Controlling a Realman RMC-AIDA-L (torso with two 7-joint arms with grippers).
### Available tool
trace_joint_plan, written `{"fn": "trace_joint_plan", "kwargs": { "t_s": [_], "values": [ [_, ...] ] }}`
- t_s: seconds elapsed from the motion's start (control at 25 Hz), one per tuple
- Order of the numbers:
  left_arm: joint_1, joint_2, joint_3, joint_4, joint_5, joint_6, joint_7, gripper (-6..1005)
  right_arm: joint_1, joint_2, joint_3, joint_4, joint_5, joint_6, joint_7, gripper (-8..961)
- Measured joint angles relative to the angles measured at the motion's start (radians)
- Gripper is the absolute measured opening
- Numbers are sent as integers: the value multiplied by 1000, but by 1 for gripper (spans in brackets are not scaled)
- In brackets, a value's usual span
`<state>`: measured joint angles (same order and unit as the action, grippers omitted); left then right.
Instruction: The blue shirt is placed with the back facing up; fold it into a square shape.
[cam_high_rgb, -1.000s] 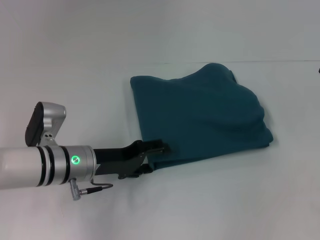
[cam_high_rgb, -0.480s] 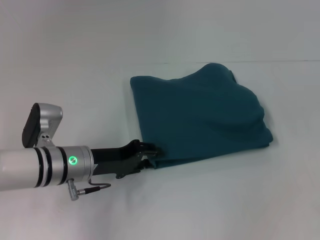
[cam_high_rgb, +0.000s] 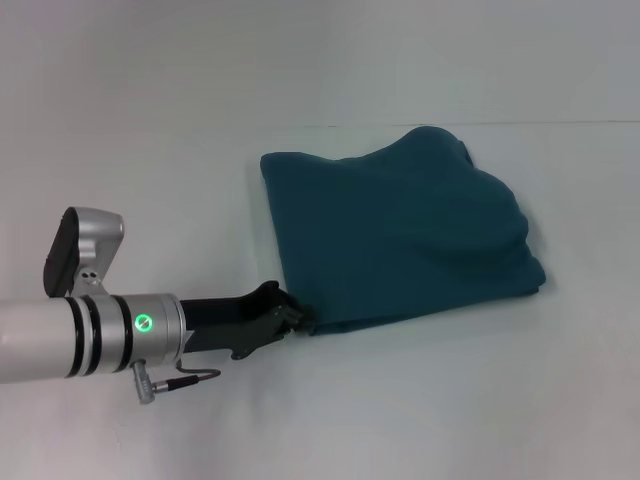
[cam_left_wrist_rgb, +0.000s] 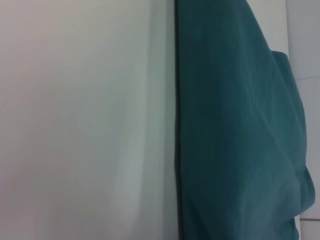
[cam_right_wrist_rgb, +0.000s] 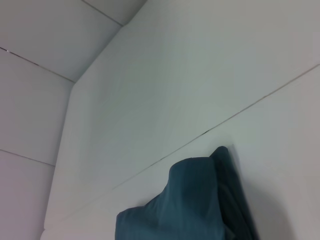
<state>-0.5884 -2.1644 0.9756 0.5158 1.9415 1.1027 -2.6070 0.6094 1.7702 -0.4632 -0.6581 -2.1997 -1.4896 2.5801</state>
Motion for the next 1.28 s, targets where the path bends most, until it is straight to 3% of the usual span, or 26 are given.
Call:
{"fn": "trace_joint_plan", "kwargs": {
  "t_s": [0.16, 0.52, 0.84, 1.28],
  "values": [
    [10, 0, 0, 5, 0, 5, 2, 21, 0, 0, 0, 0, 0, 0, 0, 808],
    [56, 5, -10, 43, 5, 79, 18, 28, -1, -1, 2, 10, 0, 0, 1, 808],
    [129, 26, -120, 104, 55, 190, 17, 33, 0, 0, 9, 25, 0, 0, 0, 807],
    [127, 51, -195, 109, 137, 250, 64, 42, 1, 3, 4, 25, 0, -1, -14, 807]
  ]
}}
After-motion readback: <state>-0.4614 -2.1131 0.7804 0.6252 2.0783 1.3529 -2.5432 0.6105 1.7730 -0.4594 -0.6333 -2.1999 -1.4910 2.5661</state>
